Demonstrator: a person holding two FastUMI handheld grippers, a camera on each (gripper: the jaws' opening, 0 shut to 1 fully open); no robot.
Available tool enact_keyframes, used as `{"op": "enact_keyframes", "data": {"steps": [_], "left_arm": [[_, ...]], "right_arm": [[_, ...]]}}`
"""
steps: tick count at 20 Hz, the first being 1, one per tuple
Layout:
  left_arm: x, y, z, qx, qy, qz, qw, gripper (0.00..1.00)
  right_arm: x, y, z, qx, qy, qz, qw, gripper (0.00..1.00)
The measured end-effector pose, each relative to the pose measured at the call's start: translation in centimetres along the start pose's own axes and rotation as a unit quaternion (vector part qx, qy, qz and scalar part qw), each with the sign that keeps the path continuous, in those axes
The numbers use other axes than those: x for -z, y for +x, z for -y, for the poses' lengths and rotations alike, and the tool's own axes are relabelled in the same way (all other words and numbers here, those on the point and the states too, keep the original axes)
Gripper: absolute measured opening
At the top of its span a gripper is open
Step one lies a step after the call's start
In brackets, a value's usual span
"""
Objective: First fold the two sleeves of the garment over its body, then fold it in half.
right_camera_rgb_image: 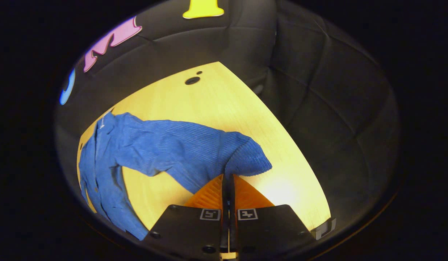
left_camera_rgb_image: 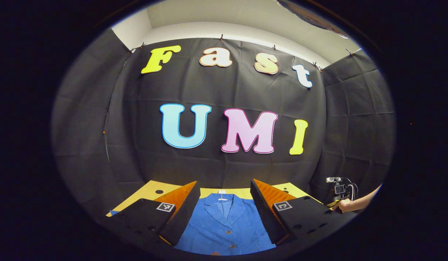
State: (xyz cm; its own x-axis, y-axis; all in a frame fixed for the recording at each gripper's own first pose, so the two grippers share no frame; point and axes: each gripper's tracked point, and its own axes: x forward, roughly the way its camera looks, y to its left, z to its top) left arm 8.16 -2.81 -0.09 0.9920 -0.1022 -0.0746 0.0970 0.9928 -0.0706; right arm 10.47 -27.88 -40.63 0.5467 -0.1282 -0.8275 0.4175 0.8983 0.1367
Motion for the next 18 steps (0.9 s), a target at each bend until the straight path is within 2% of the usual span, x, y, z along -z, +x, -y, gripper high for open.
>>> {"op": "enact_keyframes", "data": {"steps": [6,9,15,18], "left_arm": [[-0.3,-0.5,-0.7,0.009,-0.011,0.009,1.000,0.81],[-0.2,-1.0,-1.5,0.008,-0.017,0.013,1.000,0.81],[-0.3,-3.0,-5.1,-0.013,-0.032,0.024,0.999,0.81],[-0.1,-4.3,-7.3,-0.029,-0.034,0.027,0.999,0.81]], "right_arm": [[-3.3,-7.2,-6.5,-0.039,-0.026,0.075,0.996,0.03],[-4.2,-11.1,-11.6,-0.074,-0.026,0.111,0.991,0.03],[-3.6,-18.1,-22.7,-0.144,-0.056,0.173,0.973,0.03],[-3.3,-20.9,-27.1,-0.162,-0.087,0.208,0.961,0.02]]}}
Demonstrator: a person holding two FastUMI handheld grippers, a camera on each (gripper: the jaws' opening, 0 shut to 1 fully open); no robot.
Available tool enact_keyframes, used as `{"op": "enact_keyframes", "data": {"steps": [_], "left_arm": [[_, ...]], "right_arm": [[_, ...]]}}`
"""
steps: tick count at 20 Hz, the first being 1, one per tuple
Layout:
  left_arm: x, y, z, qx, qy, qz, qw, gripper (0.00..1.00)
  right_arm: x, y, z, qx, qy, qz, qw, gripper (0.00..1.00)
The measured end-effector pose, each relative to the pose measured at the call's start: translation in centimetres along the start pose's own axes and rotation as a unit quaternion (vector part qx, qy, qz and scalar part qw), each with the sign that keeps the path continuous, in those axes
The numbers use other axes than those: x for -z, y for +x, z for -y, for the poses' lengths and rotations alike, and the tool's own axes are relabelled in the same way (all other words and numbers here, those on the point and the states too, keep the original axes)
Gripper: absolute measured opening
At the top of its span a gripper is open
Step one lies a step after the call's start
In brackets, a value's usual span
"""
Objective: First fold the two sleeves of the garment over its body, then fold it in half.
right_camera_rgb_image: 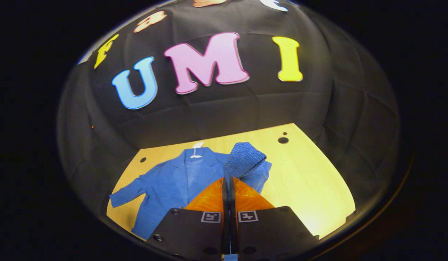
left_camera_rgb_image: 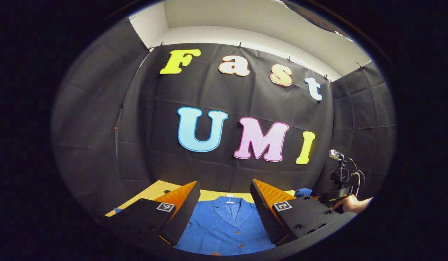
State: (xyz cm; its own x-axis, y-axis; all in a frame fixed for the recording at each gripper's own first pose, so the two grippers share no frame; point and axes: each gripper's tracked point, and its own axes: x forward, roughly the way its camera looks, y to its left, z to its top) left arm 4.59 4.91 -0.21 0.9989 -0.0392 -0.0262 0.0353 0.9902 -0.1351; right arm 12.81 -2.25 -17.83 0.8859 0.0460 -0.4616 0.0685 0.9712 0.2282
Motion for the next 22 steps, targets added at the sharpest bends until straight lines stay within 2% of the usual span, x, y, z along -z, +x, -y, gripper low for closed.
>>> {"op": "enact_keyframes", "data": {"steps": [1,2,4,7,12,17,22], "left_arm": [[0.1,-0.4,-0.7,-0.006,0.001,-0.002,1.000,0.81],[0.3,-0.8,-1.4,-0.011,0.001,-0.003,1.000,0.81],[0.4,-1.5,-2.3,-0.016,-0.001,-0.003,1.000,0.81],[0.6,-2.1,-3.2,-0.024,-0.002,-0.005,1.000,0.81],[-0.4,-3.0,-4.6,-0.037,-0.001,0.012,0.999,0.81],[1.8,-4.4,-8.0,-0.070,-0.006,-0.009,0.998,0.81],[3.0,-6.1,-11.3,-0.107,-0.007,-0.033,0.994,0.81]], "right_arm": [[-0.6,0.0,-1.2,-0.004,-0.014,0.014,1.000,0.02],[-0.2,0.0,-2.1,-0.001,-0.033,0.004,0.999,0.02],[-1.5,0.0,-3.9,-0.009,-0.040,0.027,0.999,0.03],[-2.6,0.8,-7.3,-0.028,-0.056,0.028,0.998,0.02],[-1.5,3.5,-13.5,-0.084,-0.073,-0.014,0.994,0.02],[3.0,9.5,-20.2,-0.122,-0.082,-0.092,0.985,0.02],[10.3,18.1,-26.6,-0.125,-0.121,-0.155,0.973,0.03]]}}
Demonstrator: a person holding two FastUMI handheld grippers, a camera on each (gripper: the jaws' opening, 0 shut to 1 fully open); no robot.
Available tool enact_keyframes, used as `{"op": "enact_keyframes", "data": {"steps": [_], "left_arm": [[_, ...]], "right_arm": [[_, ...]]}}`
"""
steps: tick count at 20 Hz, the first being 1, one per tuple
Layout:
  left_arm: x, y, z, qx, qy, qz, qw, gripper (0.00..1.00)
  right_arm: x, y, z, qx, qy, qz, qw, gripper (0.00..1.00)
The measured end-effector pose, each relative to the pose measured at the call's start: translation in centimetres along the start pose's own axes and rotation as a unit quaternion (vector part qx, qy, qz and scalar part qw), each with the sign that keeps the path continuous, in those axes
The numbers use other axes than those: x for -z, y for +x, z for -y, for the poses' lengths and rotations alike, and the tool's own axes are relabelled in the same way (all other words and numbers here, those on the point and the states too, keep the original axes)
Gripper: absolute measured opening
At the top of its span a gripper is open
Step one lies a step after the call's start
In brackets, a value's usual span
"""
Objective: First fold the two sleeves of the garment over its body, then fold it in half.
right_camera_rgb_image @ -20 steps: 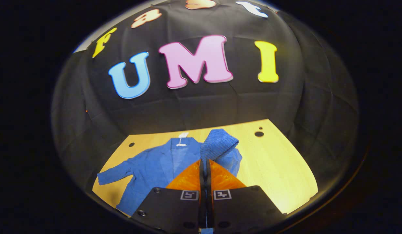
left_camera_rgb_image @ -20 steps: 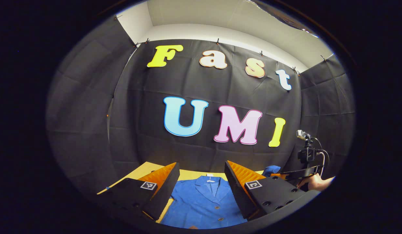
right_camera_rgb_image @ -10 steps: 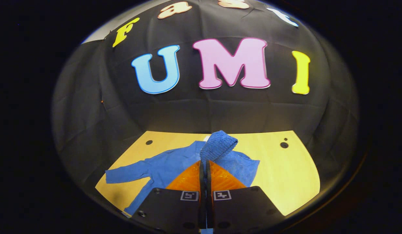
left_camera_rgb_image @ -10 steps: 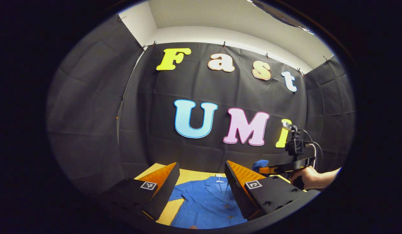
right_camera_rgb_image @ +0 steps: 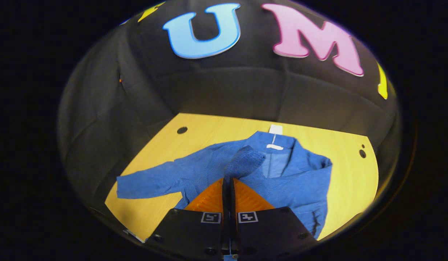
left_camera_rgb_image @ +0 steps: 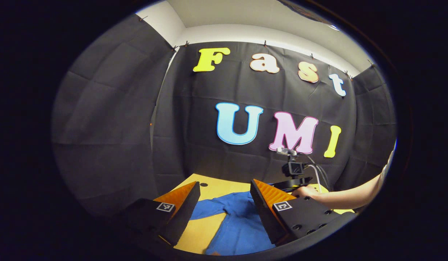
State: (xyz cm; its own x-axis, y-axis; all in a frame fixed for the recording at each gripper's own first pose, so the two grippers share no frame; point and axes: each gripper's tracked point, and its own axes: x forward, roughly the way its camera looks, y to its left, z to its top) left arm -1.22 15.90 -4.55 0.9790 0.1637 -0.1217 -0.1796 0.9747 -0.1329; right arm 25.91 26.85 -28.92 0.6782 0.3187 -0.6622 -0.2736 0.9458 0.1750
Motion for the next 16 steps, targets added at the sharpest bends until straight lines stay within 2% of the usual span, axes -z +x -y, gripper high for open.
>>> {"op": "enact_keyframes", "data": {"steps": [2,7,8,10,11,12,13,14,15,16], "left_arm": [[0.4,-0.5,-1.5,-0.017,0.004,-0.007,1.000,0.81],[1.9,-2.1,-5.4,-0.058,0.002,-0.030,0.998,0.81],[2.3,-2.2,-6.1,-0.066,-0.001,-0.036,0.997,0.81],[2.9,-2.3,-6.9,-0.073,-0.009,-0.042,0.996,0.81],[3.0,-2.1,-7.2,-0.074,-0.012,-0.042,0.996,0.81],[3.0,-1.7,-7.5,-0.073,-0.013,-0.040,0.996,0.81],[3.2,-1.3,-7.6,-0.070,-0.011,-0.038,0.997,0.81],[3.6,-0.6,-8.0,-0.069,-0.008,-0.038,0.997,0.81],[4.1,0.2,-8.3,-0.065,-0.006,-0.037,0.997,0.81],[4.6,1.0,-8.8,-0.062,-0.006,-0.039,0.997,0.81]], "right_arm": [[1.6,3.5,-2.2,-0.009,0.009,-0.027,1.000,0.03],[3.2,9.1,-4.5,0.002,-0.034,-0.039,0.999,0.03],[3.5,9.6,-5.3,-0.003,-0.037,-0.045,0.998,0.03],[4.1,9.7,-8.3,-0.053,-0.018,-0.060,0.997,0.02],[4.2,9.1,-10.7,-0.098,0.000,-0.066,0.993,0.16],[3.9,8.4,-12.3,-0.121,-0.001,-0.062,0.991,0.18],[2.9,7.1,-13.1,-0.135,-0.019,-0.042,0.990,0.28],[1.9,5.9,-12.4,-0.133,-0.042,-0.019,0.990,0.48],[1.1,4.3,-11.8,-0.127,-0.056,-0.004,0.990,0.34],[0.4,2.7,-10.8,-0.119,-0.057,0.005,0.991,0.42]]}}
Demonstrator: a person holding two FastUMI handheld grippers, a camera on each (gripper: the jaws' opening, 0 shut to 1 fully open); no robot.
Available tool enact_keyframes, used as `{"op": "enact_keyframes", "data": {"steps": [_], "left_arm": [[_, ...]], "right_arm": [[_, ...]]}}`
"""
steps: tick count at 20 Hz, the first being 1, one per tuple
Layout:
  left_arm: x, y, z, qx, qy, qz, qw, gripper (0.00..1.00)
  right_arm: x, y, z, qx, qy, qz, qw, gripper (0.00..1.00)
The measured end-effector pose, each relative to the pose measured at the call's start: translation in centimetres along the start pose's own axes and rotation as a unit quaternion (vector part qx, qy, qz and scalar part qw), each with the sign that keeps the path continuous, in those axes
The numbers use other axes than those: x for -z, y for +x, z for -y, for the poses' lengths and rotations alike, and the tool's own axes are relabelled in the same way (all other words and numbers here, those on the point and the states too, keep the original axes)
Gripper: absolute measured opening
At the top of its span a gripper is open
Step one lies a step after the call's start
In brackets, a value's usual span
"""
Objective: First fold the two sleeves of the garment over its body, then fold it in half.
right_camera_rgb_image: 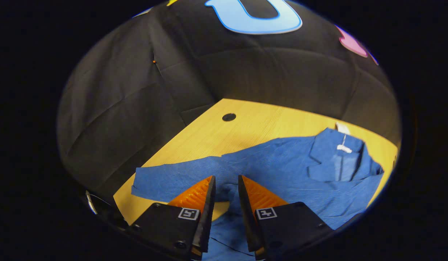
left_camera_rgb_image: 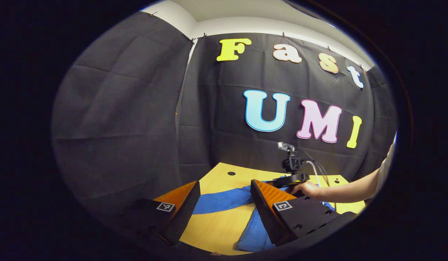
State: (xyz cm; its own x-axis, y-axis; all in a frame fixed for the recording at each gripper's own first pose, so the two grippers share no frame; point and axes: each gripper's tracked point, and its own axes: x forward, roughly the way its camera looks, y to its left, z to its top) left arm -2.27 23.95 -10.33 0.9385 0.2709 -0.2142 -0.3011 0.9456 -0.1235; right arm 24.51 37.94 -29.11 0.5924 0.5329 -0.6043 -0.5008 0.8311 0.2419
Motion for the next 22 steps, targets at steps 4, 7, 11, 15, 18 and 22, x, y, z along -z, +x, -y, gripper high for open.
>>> {"op": "enact_keyframes", "data": {"steps": [4,7,11,15,18,22], "left_arm": [[2.7,5.9,-2.8,0.000,-0.001,-0.019,1.000,0.81],[6.0,12.1,-6.3,-0.011,0.008,-0.054,0.998,0.81],[12.4,18.7,-10.4,-0.025,0.021,-0.171,0.985,0.84],[17.2,22.0,-12.6,-0.053,0.028,-0.259,0.964,0.84],[17.9,22.0,-13.7,-0.086,0.058,-0.296,0.950,0.84],[18.5,21.2,-13.9,-0.110,0.063,-0.338,0.933,0.84]], "right_arm": [[-3.8,-8.3,4.0,0.034,0.004,0.068,0.997,0.43],[-4.5,-15.1,5.6,0.051,-0.019,0.097,0.994,0.43],[-2.3,-22.4,6.8,0.072,-0.028,0.116,0.990,0.43],[1.0,-26.3,8.6,0.094,0.015,0.112,0.989,0.43],[3.0,-27.7,11.5,0.128,0.043,0.103,0.985,0.44],[3.5,-28.6,13.5,0.145,0.105,0.110,0.978,0.44]]}}
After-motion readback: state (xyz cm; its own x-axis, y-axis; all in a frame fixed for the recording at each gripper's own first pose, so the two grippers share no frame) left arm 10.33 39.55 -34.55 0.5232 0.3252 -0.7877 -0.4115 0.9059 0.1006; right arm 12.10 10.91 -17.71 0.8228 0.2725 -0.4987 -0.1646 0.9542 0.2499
